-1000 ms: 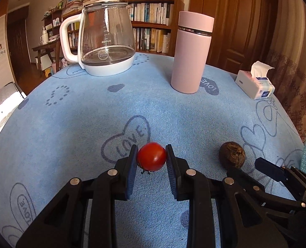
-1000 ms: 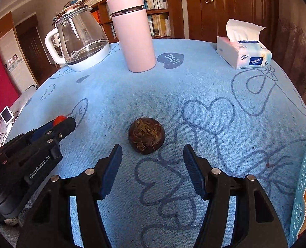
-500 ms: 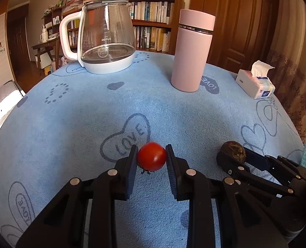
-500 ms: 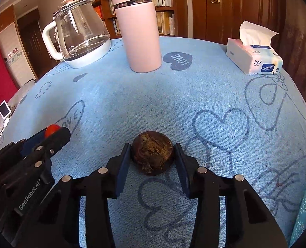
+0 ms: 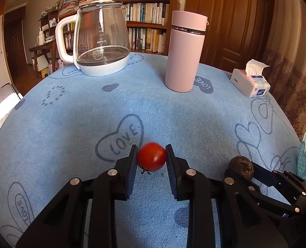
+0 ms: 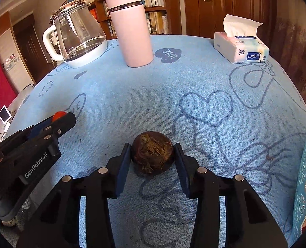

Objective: Organize fruits
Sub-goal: 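Carry the dark fruit into the basket and open right while left carries the tomato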

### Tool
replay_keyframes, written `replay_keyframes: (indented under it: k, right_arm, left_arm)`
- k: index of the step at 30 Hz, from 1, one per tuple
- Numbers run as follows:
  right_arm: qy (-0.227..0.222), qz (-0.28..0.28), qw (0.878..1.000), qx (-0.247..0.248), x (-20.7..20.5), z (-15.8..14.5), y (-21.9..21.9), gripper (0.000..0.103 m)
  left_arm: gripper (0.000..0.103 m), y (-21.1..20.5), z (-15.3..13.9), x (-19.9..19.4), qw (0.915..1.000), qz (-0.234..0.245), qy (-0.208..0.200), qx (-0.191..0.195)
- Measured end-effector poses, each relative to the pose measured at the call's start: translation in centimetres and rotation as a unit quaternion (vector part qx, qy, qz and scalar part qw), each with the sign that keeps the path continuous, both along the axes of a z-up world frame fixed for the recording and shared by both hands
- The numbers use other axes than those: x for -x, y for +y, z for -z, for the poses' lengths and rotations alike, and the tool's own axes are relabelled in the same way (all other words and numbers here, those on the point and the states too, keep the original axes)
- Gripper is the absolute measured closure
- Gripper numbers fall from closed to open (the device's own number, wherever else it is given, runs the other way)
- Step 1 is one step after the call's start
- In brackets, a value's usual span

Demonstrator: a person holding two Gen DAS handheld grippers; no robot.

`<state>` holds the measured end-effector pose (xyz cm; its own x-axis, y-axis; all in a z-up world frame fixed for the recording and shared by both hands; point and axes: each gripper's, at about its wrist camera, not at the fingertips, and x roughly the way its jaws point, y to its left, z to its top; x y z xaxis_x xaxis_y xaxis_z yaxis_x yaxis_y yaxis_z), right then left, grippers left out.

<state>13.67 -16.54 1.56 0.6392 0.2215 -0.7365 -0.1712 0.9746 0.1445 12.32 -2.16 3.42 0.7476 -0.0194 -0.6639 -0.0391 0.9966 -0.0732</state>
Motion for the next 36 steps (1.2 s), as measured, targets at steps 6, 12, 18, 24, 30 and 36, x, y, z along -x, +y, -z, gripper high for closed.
replay_keyframes:
  k: [6, 12, 18, 24, 30, 36]
  right_arm:
    - [-0.002, 0.011, 1.000, -0.009, 1.7, -0.4, -1.0, 0.060]
    - [-0.007, 0.019, 1.000, -0.018, 3.3, -1.1, -1.6, 0.060]
    - [-0.019, 0.027, 0.999, -0.026, 4.4, -2.1, -2.3, 0.060]
    - [-0.026, 0.034, 0.999, -0.031, 5.3, -2.8, -2.7, 0.060]
    - [-0.035, 0.037, 0.998, -0.034, 6.2, -3.5, -2.9, 0.060]
    - [-0.044, 0.044, 0.997, -0.037, 6.8, -4.2, -3.3, 0.060]
  left_arm:
    - [0.076, -0.4, -0.1, 0.2, 1.0000, 0.007, -0.003, 0.000]
    - [0.076, -1.0, -0.3, 0.6, 0.9998, 0.017, -0.006, -0.003]
    - [0.076, -1.5, -0.4, 0.9, 0.9996, 0.025, -0.009, -0.003]
    - [0.076, -1.9, -0.5, 1.1, 0.9994, 0.033, -0.012, -0.004]
    - [0.076, -2.1, -0.6, 1.3, 0.9991, 0.039, -0.014, -0.003]
    - [0.076, -2.3, -0.7, 1.5, 0.9989, 0.045, -0.016, -0.003]
